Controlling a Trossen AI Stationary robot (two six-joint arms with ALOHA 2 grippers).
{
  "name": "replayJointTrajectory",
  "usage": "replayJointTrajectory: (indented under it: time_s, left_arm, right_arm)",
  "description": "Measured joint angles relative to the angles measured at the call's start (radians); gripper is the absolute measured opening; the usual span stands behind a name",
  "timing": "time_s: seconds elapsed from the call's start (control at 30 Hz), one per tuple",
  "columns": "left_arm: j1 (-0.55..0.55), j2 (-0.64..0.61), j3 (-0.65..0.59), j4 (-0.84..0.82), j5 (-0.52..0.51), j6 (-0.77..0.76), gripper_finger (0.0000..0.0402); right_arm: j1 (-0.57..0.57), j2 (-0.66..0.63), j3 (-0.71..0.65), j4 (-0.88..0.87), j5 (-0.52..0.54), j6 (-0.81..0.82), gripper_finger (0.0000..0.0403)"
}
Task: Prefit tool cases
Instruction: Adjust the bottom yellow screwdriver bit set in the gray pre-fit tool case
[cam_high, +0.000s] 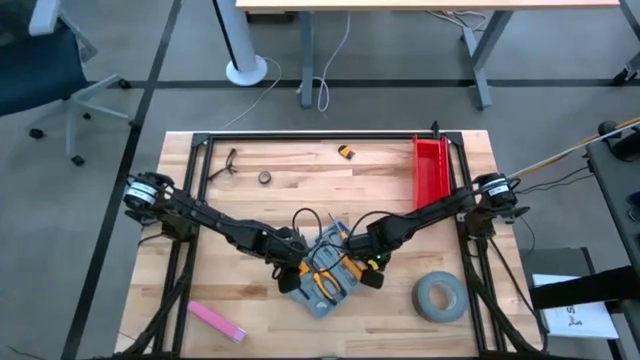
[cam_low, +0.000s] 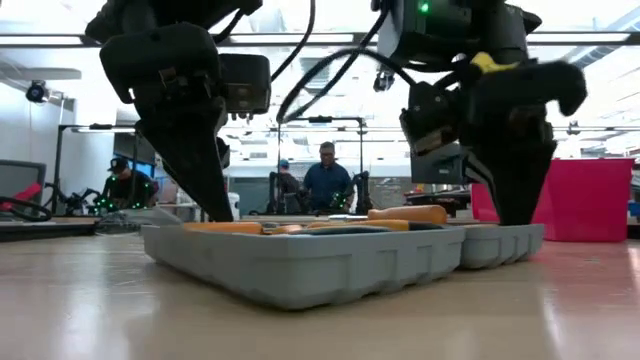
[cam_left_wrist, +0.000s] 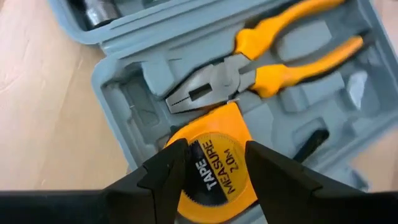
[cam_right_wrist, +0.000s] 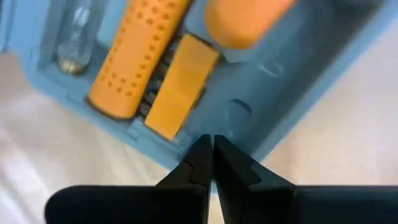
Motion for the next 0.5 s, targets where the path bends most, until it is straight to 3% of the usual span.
replayJointTrajectory:
  time_s: [0.17,0.33,0.5]
  left_arm:
    - [0.000,-0.001,-0.001,-0.011,0.000,-0.001,0.0174]
    - [0.001,0.001,0.000,0.004,0.000,-0.004,0.0178]
    - [0.001,-0.001,-0.001,-0.009,0.000,-0.006,0.0180]
  right_arm:
    - [0.009,0.007,-0.002,0.123,-0.015,0.015,0.0000]
    - [0.000,-0.001,0.000,0.009,0.015,0.013,0.0000]
    - [0.009,0.002,0.000,0.121,-0.026,0.013,0.0000]
